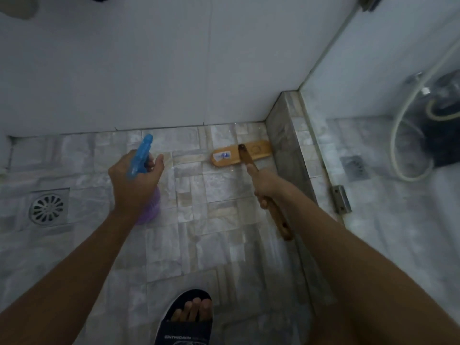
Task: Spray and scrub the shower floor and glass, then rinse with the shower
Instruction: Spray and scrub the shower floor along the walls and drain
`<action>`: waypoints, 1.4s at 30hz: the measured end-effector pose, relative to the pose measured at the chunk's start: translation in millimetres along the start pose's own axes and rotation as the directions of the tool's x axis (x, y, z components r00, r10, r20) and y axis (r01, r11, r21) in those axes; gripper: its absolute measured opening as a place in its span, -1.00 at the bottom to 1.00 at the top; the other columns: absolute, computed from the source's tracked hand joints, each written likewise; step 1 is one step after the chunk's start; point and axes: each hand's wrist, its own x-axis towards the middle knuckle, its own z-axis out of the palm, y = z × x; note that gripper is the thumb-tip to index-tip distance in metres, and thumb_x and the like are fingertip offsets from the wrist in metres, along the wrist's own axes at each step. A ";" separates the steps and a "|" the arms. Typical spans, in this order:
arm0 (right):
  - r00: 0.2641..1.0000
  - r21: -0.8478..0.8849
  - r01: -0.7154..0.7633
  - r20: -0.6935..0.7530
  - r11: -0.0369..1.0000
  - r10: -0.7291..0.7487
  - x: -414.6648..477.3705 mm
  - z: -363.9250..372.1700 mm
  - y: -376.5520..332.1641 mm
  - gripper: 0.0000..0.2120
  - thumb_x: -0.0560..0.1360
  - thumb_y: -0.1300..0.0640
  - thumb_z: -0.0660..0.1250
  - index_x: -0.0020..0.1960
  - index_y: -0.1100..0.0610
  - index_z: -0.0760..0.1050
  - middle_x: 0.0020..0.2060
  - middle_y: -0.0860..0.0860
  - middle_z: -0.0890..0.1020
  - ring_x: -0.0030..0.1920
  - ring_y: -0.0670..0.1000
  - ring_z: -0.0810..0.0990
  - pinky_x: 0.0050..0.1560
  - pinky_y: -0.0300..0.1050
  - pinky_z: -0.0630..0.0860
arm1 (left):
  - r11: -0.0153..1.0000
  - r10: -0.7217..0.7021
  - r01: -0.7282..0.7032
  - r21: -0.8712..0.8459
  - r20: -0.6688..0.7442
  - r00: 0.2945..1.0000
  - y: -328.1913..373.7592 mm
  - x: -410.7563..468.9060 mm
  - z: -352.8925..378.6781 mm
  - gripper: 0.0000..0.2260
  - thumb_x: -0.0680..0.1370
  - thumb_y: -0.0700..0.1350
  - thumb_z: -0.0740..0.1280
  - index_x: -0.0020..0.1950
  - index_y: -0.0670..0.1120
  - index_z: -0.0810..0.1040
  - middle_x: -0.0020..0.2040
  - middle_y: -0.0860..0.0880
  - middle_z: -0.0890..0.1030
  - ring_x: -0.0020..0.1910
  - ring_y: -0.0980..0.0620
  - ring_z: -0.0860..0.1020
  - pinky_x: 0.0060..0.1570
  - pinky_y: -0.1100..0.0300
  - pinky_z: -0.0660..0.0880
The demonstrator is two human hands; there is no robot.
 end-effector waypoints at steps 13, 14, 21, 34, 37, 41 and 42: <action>1.000 0.017 0.029 -0.008 0.999 -0.028 43.3 -22.3 -62.2 -0.71 0.71 0.06 0.08 -0.17 0.08 0.33 -0.39 0.08 0.34 -0.50 -0.01 0.28 -0.46 -0.21 0.28 | 1.000 -0.002 0.002 -0.002 0.015 1.000 4.0 4.2 -0.5 -0.82 0.53 -0.12 0.48 -0.16 -0.20 0.57 -0.30 -0.11 0.57 -0.35 -0.07 0.55 -0.23 0.13 0.53; 1.000 0.047 0.025 -0.020 0.999 -0.024 44.1 -25.4 -62.5 -0.69 0.71 -0.01 0.08 -0.16 0.09 0.33 -0.39 0.07 0.34 -0.51 -0.02 0.27 -0.49 -0.24 0.27 | 1.000 -0.010 0.010 -0.008 0.012 1.000 3.5 3.6 -0.6 -0.81 0.53 -0.12 0.48 -0.17 -0.20 0.57 -0.31 -0.12 0.58 -0.35 -0.08 0.55 -0.23 0.12 0.54; 0.998 0.062 0.037 0.039 0.997 -0.039 43.1 -7.1 -73.1 -0.69 0.72 -0.04 0.05 -0.13 0.08 0.35 -0.41 0.07 0.35 -0.53 -0.03 0.29 -0.53 -0.25 0.32 | 0.999 -0.039 0.040 -0.019 0.011 0.999 4.5 3.6 1.8 -0.80 0.52 -0.12 0.48 -0.18 -0.22 0.56 -0.32 -0.13 0.57 -0.35 -0.05 0.54 -0.25 0.09 0.53; 0.984 -0.093 0.077 0.168 0.993 -0.061 5.2 31.9 -67.7 -0.81 0.72 0.02 0.05 0.08 0.04 0.40 -0.34 0.09 0.40 -0.49 0.01 0.37 -0.45 -0.15 0.40 | 1.000 0.011 -0.012 0.003 0.073 0.997 8.8 -2.1 -2.3 -0.79 0.51 -0.15 0.51 -0.21 -0.23 0.55 -0.34 -0.14 0.56 -0.37 -0.02 0.52 -0.27 0.23 0.48; 0.989 -0.053 0.038 0.145 0.998 -0.030 -20.8 47.6 -42.0 -0.60 0.70 -0.12 0.05 0.05 0.19 0.45 -0.37 0.13 0.47 -0.50 0.04 0.43 -0.46 -0.10 0.47 | 1.000 -0.017 0.017 -0.006 0.086 0.996 12.4 -4.2 -11.3 -0.80 0.47 -0.18 0.54 -0.22 -0.23 0.56 -0.32 -0.13 0.58 -0.34 0.12 0.51 -0.24 0.39 0.43; 0.986 -0.049 0.056 0.157 0.997 -0.048 -51.0 60.5 1.3 -0.58 0.68 -0.16 0.08 0.16 0.20 0.40 -0.36 0.15 0.50 -0.51 0.04 0.46 -0.48 -0.10 0.48 | 0.994 -0.111 0.109 0.026 0.118 0.987 12.4 -21.2 -34.5 -0.79 0.44 -0.15 0.57 -0.16 -0.20 0.58 -0.26 -0.10 0.59 -0.31 0.07 0.52 -0.20 0.24 0.49; 0.989 -0.084 0.087 0.124 0.993 -0.077 -58.2 62.3 10.3 -0.60 0.68 -0.15 0.09 0.19 0.19 0.37 -0.31 0.16 0.53 -0.50 0.04 0.48 -0.51 -0.13 0.47 | 0.990 -0.141 0.138 0.036 0.121 0.983 12.1 -28.5 -40.0 -0.79 0.43 -0.14 0.58 -0.14 -0.20 0.59 -0.23 -0.11 0.59 -0.29 0.04 0.53 -0.18 0.18 0.50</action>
